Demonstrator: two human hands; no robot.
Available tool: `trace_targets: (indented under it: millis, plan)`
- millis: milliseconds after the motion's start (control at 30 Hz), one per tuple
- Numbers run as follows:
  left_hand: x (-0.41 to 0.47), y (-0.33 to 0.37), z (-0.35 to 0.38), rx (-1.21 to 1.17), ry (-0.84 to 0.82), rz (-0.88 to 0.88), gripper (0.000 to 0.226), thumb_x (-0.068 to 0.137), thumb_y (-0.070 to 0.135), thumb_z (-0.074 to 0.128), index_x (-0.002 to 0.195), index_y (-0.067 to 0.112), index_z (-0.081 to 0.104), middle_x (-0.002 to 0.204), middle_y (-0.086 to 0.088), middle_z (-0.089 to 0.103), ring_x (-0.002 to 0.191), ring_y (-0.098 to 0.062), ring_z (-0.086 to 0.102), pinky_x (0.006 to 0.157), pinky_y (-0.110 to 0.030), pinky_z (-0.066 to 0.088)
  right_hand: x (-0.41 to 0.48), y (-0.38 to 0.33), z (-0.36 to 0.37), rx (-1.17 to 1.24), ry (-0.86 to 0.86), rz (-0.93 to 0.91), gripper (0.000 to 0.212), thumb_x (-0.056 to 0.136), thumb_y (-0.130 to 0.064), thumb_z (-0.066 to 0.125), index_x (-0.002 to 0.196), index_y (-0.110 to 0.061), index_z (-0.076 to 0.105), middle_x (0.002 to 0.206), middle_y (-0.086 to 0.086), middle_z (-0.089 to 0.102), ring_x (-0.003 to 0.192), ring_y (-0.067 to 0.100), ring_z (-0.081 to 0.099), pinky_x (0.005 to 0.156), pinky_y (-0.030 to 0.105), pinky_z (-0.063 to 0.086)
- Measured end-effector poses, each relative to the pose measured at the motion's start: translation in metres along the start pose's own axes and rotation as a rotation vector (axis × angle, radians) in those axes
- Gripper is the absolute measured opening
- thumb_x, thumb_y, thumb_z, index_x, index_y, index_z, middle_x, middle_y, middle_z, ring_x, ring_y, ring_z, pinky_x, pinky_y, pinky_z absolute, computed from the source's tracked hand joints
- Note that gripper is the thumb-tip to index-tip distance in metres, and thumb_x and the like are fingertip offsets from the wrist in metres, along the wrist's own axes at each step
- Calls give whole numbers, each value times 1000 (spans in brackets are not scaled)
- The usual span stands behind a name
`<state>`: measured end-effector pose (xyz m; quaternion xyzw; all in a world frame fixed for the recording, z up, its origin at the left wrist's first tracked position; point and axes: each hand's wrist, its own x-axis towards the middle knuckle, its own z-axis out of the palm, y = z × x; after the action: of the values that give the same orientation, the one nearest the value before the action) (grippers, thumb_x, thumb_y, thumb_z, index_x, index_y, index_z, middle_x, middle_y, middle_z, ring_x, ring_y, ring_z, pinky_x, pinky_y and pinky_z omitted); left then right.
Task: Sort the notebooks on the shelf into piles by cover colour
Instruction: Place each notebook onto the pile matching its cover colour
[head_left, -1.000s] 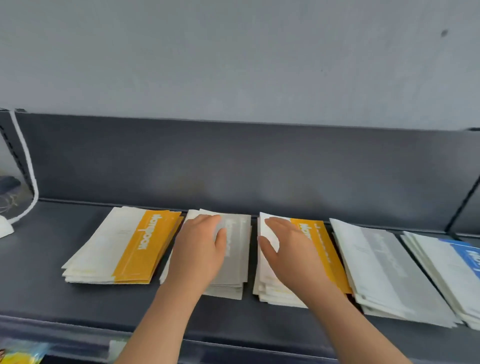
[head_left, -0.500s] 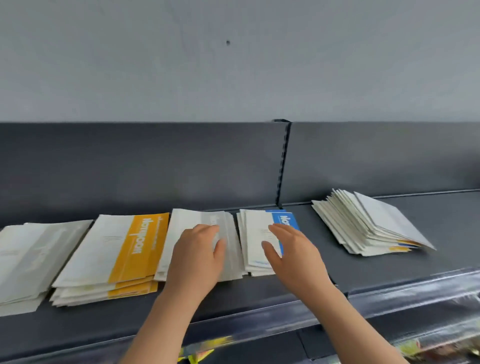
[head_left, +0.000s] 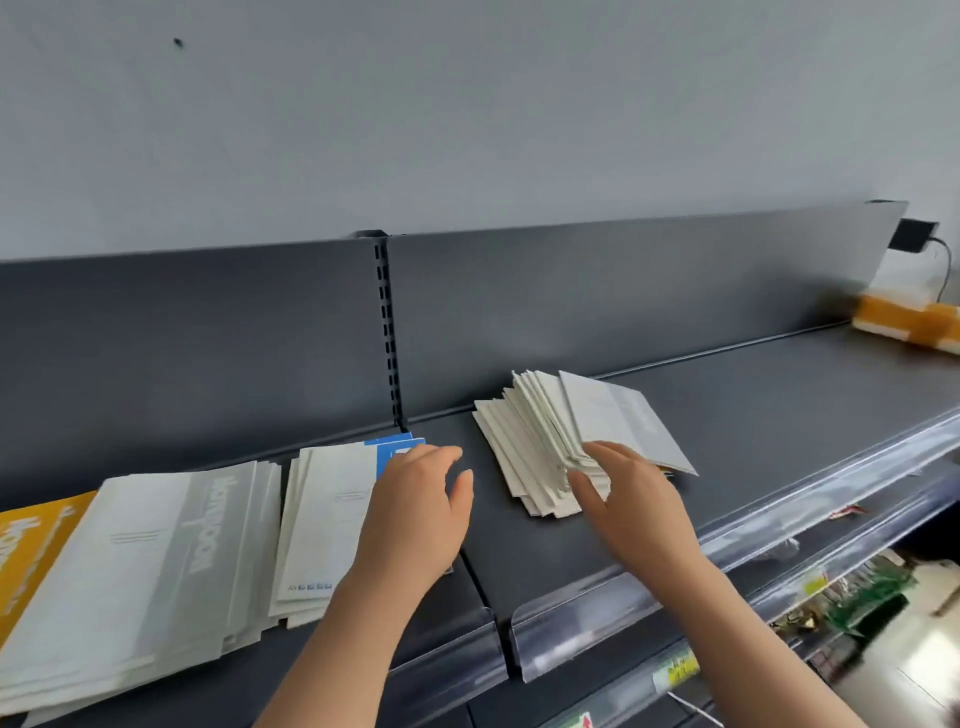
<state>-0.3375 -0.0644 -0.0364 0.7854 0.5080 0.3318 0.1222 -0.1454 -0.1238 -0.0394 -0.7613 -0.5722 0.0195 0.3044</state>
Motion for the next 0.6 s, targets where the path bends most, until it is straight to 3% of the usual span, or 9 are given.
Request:
trace_targets:
  millis: [167, 267, 367, 467, 600]
  plan:
    - [43, 28, 32, -64, -51, 74, 34, 96, 28, 48, 127, 16, 59, 121, 3, 60, 113, -14, 50, 96, -28, 41, 31, 42, -11, -62, 24, 113, 40, 95, -35, 49, 129, -15, 55, 136, -4, 52, 121, 17, 51, 93, 28, 40]
    - [62, 45, 52, -74, -92, 99, 36, 97, 27, 47, 130, 15, 56, 126, 1, 57, 118, -16, 49, 98, -26, 39, 49, 68, -12, -69, -1, 188, 35, 95, -31, 47, 114, -5, 59, 121, 5, 60, 107, 25, 56, 87, 37, 45]
    - [74, 60, 73, -63, -155, 99, 32, 97, 27, 45, 120, 10, 61, 119, -1, 57, 114, -15, 49, 91, -24, 40, 66, 93, -9, -39, -46, 209, 32, 95, -30, 44, 104, -4, 60, 107, 8, 62, 97, 29, 57, 82, 41, 48]
    - [83, 70, 94, -54, -185, 68, 30, 98, 27, 44, 111, 7, 61, 110, 0, 57, 106, -15, 50, 85, -24, 42, 80, 115, -1, -25, -96, 136, 28, 94, -33, 39, 77, -13, 50, 82, -2, 54, 80, 24, 53, 71, 37, 46]
    - [92, 79, 114, -81, -122, -43, 31, 95, 33, 48, 83, 7, 61, 84, 1, 59, 84, -15, 54, 73, -32, 48, 89, 130, 9, 34, -142, -61, 24, 98, -34, 35, 87, -19, 51, 91, -6, 53, 87, 18, 50, 78, 26, 40]
